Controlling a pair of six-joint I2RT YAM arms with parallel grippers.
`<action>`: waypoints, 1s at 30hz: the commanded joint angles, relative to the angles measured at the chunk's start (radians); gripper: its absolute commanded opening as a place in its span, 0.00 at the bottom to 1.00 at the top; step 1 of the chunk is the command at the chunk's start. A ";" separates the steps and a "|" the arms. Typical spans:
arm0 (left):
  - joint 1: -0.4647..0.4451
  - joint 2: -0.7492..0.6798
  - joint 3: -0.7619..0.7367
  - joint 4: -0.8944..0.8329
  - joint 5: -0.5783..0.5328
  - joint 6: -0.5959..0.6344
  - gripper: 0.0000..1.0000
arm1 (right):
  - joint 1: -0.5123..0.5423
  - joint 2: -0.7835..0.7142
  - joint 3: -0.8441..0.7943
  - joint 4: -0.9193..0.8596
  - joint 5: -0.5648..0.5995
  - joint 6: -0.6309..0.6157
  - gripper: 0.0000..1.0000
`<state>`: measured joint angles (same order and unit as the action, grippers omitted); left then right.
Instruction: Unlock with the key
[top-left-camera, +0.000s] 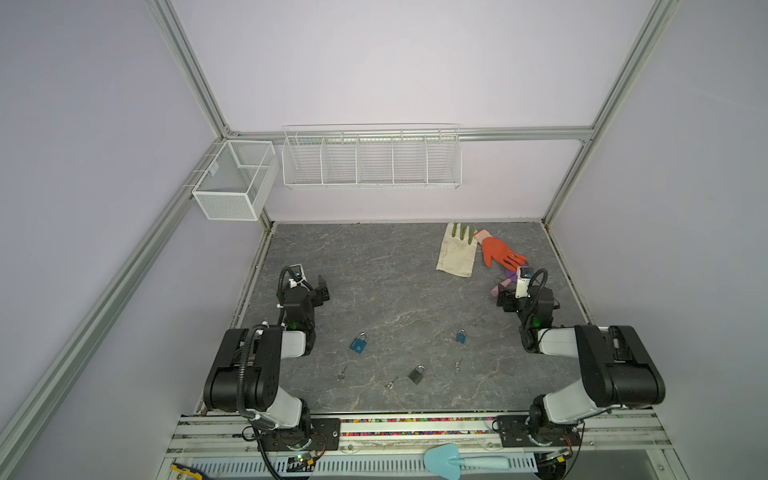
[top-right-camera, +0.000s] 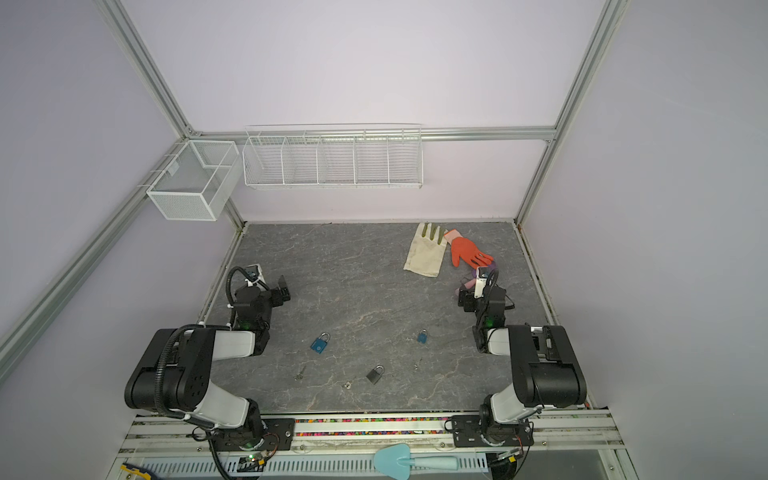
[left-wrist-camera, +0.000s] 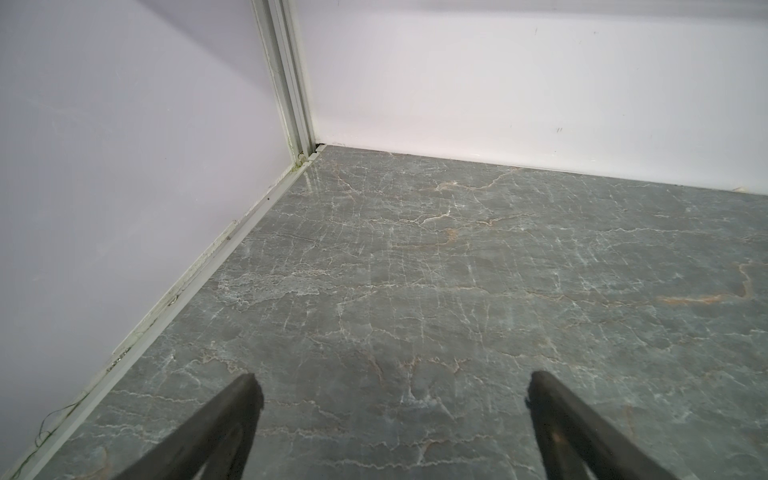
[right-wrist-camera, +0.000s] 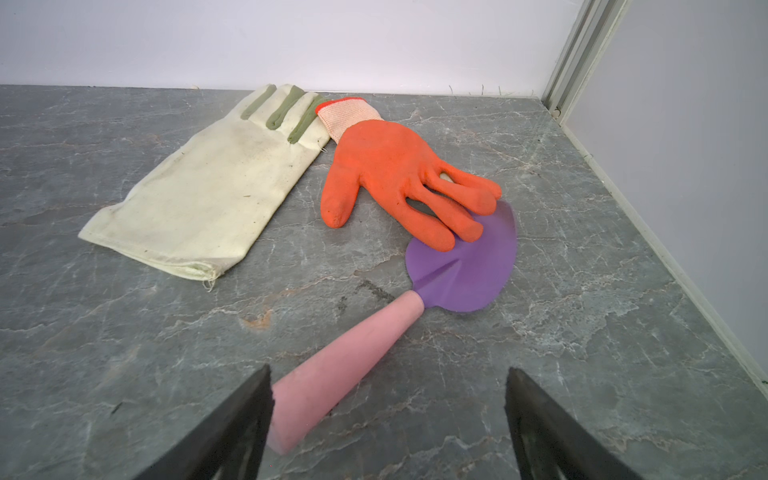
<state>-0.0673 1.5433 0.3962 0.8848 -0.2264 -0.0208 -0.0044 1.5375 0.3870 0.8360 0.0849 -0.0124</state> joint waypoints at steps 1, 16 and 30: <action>0.006 0.008 0.001 0.011 0.012 0.017 1.00 | 0.002 -0.008 0.002 0.023 -0.008 -0.022 0.89; 0.006 -0.046 -0.028 0.027 0.010 0.014 1.00 | 0.005 -0.017 0.005 0.016 -0.033 -0.039 0.88; 0.006 -0.505 0.028 -0.457 0.000 -0.219 1.00 | 0.013 -0.362 0.081 -0.381 0.034 0.076 0.88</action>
<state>-0.0658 1.1122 0.3786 0.6231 -0.2161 -0.1047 0.0090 1.2335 0.4419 0.5629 0.1265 0.0193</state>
